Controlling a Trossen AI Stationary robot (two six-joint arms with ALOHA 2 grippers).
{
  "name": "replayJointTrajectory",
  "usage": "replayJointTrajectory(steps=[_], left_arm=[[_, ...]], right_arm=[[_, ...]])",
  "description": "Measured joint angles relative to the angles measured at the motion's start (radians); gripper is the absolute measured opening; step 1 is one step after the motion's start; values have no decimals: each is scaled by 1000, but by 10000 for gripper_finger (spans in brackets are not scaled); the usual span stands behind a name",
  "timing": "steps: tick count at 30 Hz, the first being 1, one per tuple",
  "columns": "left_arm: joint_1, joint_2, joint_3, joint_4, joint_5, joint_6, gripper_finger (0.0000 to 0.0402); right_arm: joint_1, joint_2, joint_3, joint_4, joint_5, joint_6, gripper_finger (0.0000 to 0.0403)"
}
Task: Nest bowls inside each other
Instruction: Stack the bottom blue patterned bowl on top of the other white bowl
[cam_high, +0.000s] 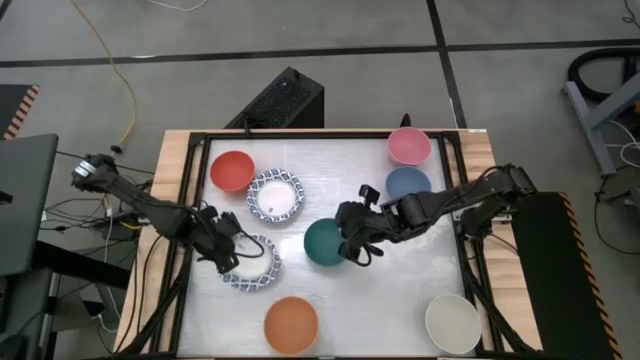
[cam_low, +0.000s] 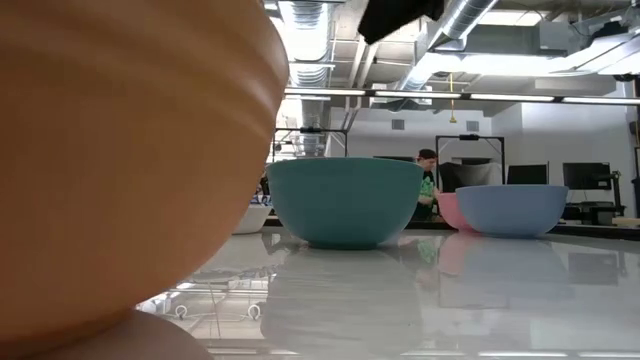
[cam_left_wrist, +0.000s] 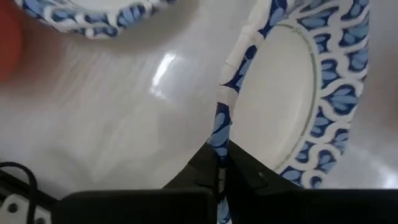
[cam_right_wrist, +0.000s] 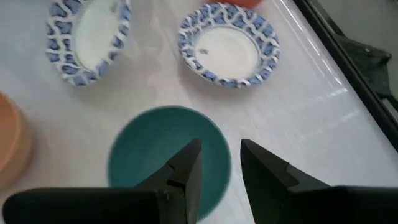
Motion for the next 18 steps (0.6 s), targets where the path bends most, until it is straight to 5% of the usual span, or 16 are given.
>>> replayJointTrajectory(steps=[5, 18], left_arm=[[5, -134, 7, 7, -88, -81, 0], [58, -361, 8, 18, -679, -151, 0]], right_arm=[[-35, 0, 0, -18, 1, 21, 130], [-144, 0, 0, -17, 49, 2, 130]])
